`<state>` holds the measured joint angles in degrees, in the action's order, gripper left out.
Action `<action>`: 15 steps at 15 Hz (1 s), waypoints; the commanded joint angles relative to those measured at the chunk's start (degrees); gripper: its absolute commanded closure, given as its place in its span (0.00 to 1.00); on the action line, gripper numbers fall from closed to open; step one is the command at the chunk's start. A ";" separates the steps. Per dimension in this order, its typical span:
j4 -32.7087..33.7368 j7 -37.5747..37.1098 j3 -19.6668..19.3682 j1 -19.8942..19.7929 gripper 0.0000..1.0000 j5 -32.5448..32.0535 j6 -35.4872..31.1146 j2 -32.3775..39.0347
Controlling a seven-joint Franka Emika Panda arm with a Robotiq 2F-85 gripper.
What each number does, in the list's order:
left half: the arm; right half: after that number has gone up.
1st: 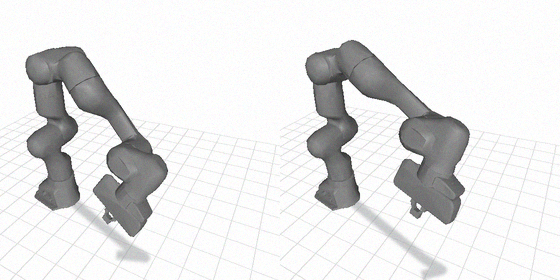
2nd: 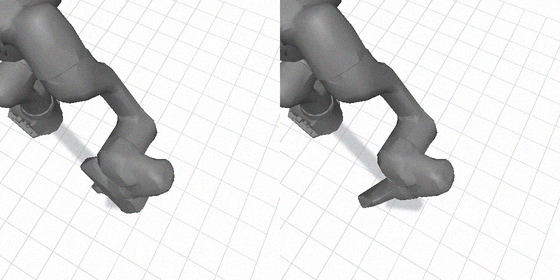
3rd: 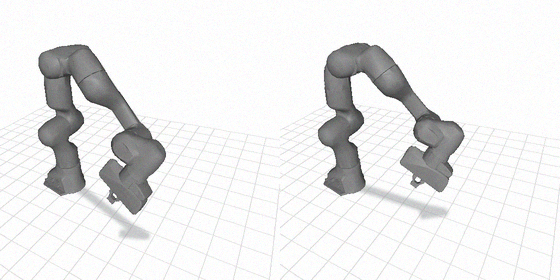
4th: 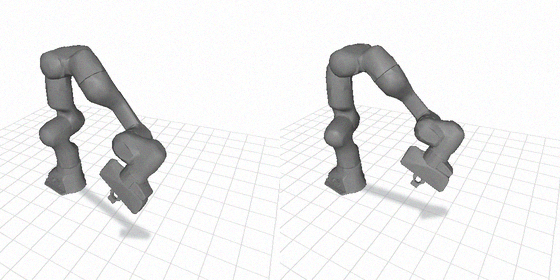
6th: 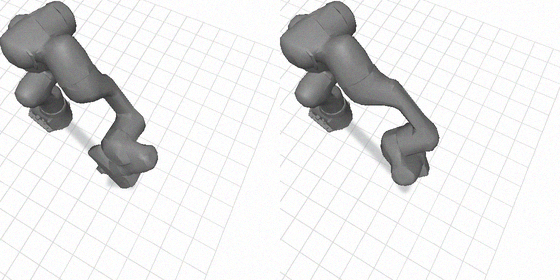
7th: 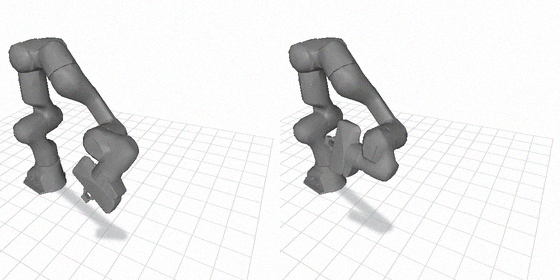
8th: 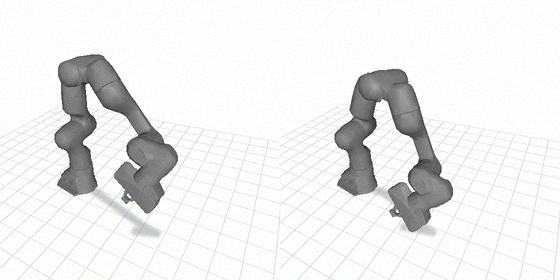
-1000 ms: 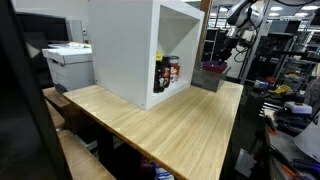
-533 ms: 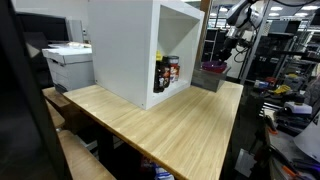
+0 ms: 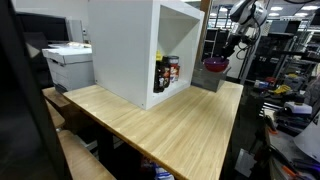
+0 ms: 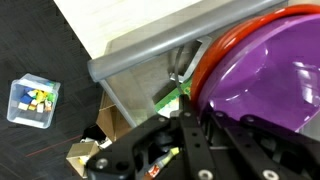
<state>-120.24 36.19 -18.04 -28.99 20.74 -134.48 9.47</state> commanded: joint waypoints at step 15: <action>1.23 -0.81 -3.78 0.67 0.97 -5.55 2.18 -6.20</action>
<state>-118.73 36.16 -21.00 -28.94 17.57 -134.17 5.76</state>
